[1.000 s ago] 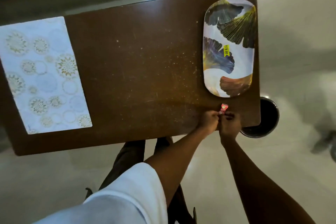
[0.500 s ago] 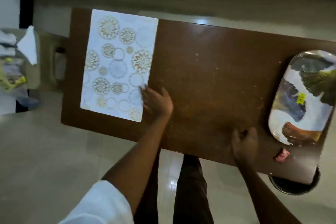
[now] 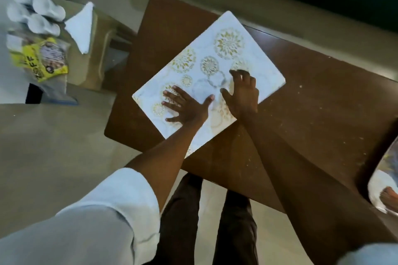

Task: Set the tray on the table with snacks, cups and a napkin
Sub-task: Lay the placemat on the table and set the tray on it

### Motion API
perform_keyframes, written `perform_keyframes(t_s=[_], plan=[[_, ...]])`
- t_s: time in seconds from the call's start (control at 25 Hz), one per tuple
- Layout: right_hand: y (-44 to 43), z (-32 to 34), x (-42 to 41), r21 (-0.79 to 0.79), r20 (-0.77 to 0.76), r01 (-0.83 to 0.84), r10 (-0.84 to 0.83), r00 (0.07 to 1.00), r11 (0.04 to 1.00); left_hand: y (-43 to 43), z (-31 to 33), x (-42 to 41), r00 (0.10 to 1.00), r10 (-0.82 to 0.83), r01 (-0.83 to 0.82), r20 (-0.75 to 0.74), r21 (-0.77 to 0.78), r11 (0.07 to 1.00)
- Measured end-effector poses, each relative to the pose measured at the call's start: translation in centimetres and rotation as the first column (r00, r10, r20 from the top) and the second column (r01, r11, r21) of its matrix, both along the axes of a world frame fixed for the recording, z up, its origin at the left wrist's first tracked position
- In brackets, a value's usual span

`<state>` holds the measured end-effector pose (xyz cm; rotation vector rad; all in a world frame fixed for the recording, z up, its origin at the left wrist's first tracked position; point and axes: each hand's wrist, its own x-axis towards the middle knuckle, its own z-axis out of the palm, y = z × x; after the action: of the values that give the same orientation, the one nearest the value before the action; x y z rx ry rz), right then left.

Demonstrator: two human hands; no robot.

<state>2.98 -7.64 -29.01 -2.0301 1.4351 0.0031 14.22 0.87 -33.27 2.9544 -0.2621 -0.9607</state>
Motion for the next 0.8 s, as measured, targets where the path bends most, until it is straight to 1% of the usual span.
perform_keyframes(t_s=[0.08,0.16,0.24,0.36,0.44,0.48,0.56,0.6,0.64,0.72,0.8], plan=[[-1.0,-1.2,-1.1,0.055,-0.163,-0.065,0.073,0.984,0.996,1.9,-0.5,-0.1,0.967,-0.255,0.254,0.027,0.027,0.967],[-0.9,-2.1,-3.8,0.089,-0.258,-0.123,0.142,0.956,0.988,3.1,-0.5,-0.1,0.894,-0.446,0.446,0.034,0.014,0.895],[0.2,-2.6,-7.3,0.107,-0.299,-0.144,0.170,0.939,0.984,3.3,-0.5,-0.5,0.824,-0.564,0.565,0.061,-0.014,0.825],[1.5,-2.7,-11.5,0.137,-0.333,-0.066,0.108,0.937,0.988,2.2,-0.4,-1.5,0.711,-0.701,0.703,0.057,-0.064,0.708],[1.6,-2.5,-14.2,0.149,-0.343,0.018,0.034,0.939,0.989,1.1,0.3,-2.5,0.588,-0.807,0.807,0.046,-0.097,0.582],[1.7,-2.4,-15.7,0.152,-0.346,0.059,-0.002,0.938,0.987,0.3,0.5,-2.8,0.497,-0.867,0.864,0.032,-0.114,0.490],[2.1,-2.2,-18.7,0.160,-0.353,0.118,-0.055,0.934,0.980,-1.0,0.8,-2.7,0.284,-0.959,0.951,0.001,-0.128,0.281],[2.4,-2.0,-20.0,0.163,-0.354,0.143,-0.078,0.932,0.976,-1.3,1.0,-2.4,0.209,-0.978,0.971,-0.008,-0.114,0.208],[2.7,-2.0,-20.9,0.165,-0.351,0.163,-0.097,0.931,0.973,-1.3,1.2,-2.0,0.179,-0.984,0.980,-0.015,-0.090,0.179],[3.2,-1.9,-22.1,0.171,-0.341,0.185,-0.118,0.933,0.968,-1.0,1.4,-1.6,0.178,-0.984,0.983,-0.027,-0.039,0.179],[3.5,-1.9,-22.9,0.177,-0.341,0.173,-0.105,0.934,0.969,-0.4,1.2,-2.2,0.157,-0.987,0.988,-0.015,0.008,0.157]])
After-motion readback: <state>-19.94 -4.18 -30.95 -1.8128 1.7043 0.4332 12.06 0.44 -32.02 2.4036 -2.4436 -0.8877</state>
